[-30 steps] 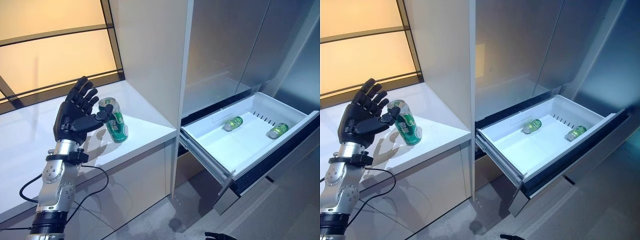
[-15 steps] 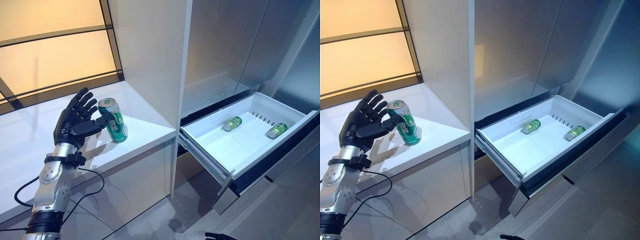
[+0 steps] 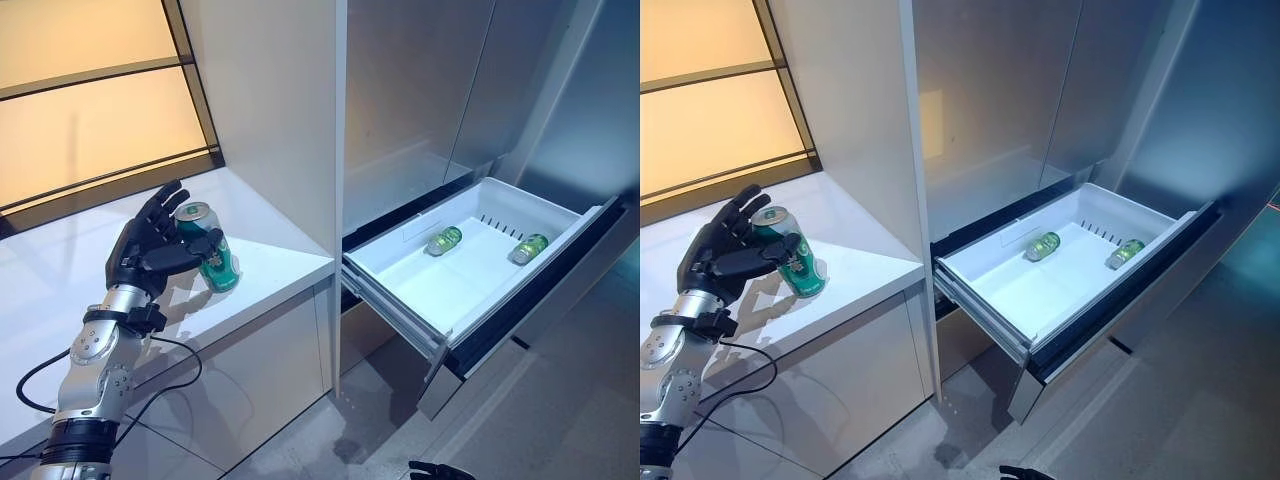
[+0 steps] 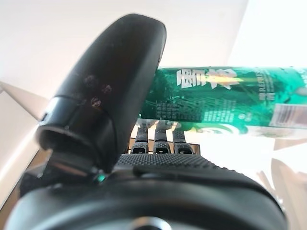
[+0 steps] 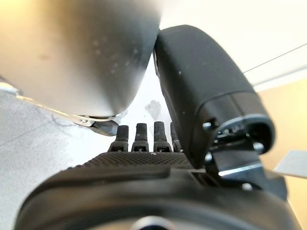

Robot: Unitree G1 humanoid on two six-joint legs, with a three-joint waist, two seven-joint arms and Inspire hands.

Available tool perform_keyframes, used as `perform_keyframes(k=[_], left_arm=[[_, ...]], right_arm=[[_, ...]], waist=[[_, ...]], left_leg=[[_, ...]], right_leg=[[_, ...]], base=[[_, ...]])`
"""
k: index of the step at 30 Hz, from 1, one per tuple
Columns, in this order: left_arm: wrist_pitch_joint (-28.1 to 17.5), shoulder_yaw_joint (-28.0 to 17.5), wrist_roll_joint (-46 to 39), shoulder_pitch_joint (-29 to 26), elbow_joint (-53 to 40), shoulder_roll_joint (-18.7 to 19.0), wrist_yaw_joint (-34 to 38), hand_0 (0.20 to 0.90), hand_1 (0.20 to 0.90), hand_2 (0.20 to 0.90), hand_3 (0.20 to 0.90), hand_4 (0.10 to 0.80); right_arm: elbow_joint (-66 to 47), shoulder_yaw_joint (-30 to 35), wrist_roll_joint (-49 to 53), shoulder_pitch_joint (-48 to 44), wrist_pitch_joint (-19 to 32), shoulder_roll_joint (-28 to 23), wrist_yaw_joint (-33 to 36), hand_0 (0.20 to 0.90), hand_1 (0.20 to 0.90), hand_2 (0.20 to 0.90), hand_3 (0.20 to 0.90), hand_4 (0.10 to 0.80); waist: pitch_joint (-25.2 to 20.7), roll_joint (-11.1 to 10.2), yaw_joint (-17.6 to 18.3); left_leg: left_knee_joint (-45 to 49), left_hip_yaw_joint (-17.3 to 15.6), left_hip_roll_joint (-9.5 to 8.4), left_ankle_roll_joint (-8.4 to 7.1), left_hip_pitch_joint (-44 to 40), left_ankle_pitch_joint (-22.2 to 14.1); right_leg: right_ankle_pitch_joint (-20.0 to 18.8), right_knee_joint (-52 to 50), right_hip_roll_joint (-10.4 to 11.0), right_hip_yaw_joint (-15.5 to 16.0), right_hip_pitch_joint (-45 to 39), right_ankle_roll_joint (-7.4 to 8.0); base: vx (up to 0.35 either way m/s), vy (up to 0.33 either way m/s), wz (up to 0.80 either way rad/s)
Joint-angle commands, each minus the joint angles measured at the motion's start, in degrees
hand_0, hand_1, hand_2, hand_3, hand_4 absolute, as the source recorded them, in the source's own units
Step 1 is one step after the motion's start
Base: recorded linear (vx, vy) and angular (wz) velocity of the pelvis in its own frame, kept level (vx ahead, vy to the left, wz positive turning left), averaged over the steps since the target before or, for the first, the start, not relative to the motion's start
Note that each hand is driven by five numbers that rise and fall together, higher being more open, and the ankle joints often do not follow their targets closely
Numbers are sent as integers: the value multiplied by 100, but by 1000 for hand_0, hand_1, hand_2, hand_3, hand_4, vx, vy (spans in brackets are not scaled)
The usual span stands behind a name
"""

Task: Put drinks into fridge and close the fridge

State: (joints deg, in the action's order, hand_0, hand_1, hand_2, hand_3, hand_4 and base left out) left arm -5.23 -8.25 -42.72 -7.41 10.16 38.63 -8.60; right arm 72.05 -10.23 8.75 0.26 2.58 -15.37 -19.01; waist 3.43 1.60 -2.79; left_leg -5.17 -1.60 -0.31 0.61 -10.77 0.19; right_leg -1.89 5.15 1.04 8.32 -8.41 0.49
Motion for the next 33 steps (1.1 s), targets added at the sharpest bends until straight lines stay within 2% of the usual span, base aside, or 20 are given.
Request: perform_keyframes(k=[1,30,31,32,33], left_arm=[[-302,-239,-29,-1274,41,488,-181,900,900,900,900,800],[-313,-6,154,-1563,501,500,-118,900,900,900,900,800],[-315,-6,176,-1570,529,506,-120,818,818,818,804,704],[-328,-3,209,-1569,550,509,-113,636,636,636,593,493],[-329,6,231,-1572,553,512,-96,516,516,516,453,353]], right_arm=[[250,-206,2,-97,-1,-89,-125,900,900,900,900,800],[212,-139,161,-48,24,-106,-63,900,900,900,900,800],[205,-141,169,-46,22,-103,-57,900,900,900,900,800],[199,-140,167,-44,18,-102,-55,900,900,900,900,800],[201,-145,172,-45,17,-102,-52,900,900,900,900,800]], waist=[[-99,109,112],[-109,91,318],[-110,90,321],[-111,91,323],[-111,91,323]], left_leg=[[174,-205,-178,86,22,-490],[320,-361,-236,194,21,-632],[323,-362,-241,197,23,-636],[324,-360,-244,198,24,-637],[323,-353,-248,201,24,-639]], right_leg=[[706,-519,-12,-196,13,301],[659,-590,4,-482,134,347],[654,-588,4,-490,136,350],[651,-589,6,-496,140,353],[650,-590,5,-503,143,353]], base=[[0,1,-16],[6,7,-7],[0,0,0],[0,0,0],[0,0,0]])
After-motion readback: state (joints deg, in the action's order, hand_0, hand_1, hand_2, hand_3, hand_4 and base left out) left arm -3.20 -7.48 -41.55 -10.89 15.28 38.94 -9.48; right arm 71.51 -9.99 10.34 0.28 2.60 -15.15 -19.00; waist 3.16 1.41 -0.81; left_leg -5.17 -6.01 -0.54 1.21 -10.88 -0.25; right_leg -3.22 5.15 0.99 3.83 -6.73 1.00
